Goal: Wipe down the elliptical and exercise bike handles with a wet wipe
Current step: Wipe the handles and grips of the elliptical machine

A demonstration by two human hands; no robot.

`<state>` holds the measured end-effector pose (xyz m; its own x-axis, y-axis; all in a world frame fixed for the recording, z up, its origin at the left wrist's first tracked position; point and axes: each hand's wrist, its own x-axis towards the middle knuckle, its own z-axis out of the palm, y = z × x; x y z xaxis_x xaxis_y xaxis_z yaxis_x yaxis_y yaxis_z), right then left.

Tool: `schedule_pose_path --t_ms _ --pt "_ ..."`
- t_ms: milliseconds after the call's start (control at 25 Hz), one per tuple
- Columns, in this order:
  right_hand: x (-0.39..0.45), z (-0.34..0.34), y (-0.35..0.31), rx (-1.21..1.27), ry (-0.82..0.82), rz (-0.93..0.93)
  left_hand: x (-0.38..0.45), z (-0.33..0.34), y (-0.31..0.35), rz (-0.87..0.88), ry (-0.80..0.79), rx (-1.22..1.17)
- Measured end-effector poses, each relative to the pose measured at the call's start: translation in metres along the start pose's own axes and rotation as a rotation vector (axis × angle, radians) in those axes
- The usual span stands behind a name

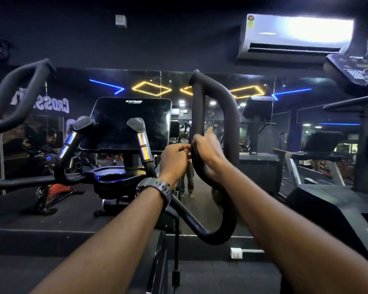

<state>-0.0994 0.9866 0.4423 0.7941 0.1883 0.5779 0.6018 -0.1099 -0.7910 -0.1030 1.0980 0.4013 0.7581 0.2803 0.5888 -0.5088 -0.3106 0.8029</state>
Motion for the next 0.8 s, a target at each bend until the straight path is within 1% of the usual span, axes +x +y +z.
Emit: schedule_pose_path --t_ms 40,80,160,240,280,400,440,520,600,640,680,720,760,800 --pt "0.011 -0.004 -0.013 0.121 0.015 0.007 0.003 0.001 0.005 0.004 -0.023 -0.013" --pt "0.014 -0.005 -0.016 0.164 0.036 -0.025 0.006 0.003 0.011 0.016 -0.027 -0.025" --pt "0.004 -0.007 0.001 0.104 0.057 -0.093 0.011 0.005 0.021 0.043 -0.005 -0.043" --pt "-0.018 -0.004 0.032 -0.016 -0.039 -0.122 0.014 0.007 0.026 0.058 0.01 -0.069" --pt "-0.02 -0.004 0.038 -0.028 -0.056 -0.148 0.014 0.008 0.025 0.051 0.022 -0.084" --pt "0.018 -0.012 0.003 0.09 0.029 -0.144 0.018 0.009 0.017 0.024 0.034 -0.159" --pt "0.029 -0.015 -0.003 0.082 0.031 -0.157 0.021 0.008 0.015 0.025 0.02 -0.184" --pt "0.022 -0.016 0.015 0.034 -0.01 -0.167 0.025 0.005 0.015 0.019 -0.007 -0.203" --pt "-0.005 -0.015 0.047 -0.001 -0.133 -0.18 0.027 0.004 0.016 0.004 -0.005 -0.226" --pt "-0.011 -0.015 0.047 -0.004 -0.146 -0.202 0.026 0.004 0.017 0.0 0.001 -0.23" --pt "-0.002 -0.013 0.039 0.034 -0.105 -0.236 0.025 0.005 0.018 -0.006 0.006 -0.23" --pt "0.013 -0.013 0.025 0.016 -0.031 -0.253 0.024 0.005 0.02 -0.011 0.01 -0.226" --pt "0.028 -0.015 0.007 -0.07 0.011 -0.247 0.022 0.004 0.022 -0.022 0.007 -0.222" --pt "0.037 -0.013 -0.005 -0.18 0.008 -0.265 0.02 0.003 0.024 -0.034 0.004 -0.225"
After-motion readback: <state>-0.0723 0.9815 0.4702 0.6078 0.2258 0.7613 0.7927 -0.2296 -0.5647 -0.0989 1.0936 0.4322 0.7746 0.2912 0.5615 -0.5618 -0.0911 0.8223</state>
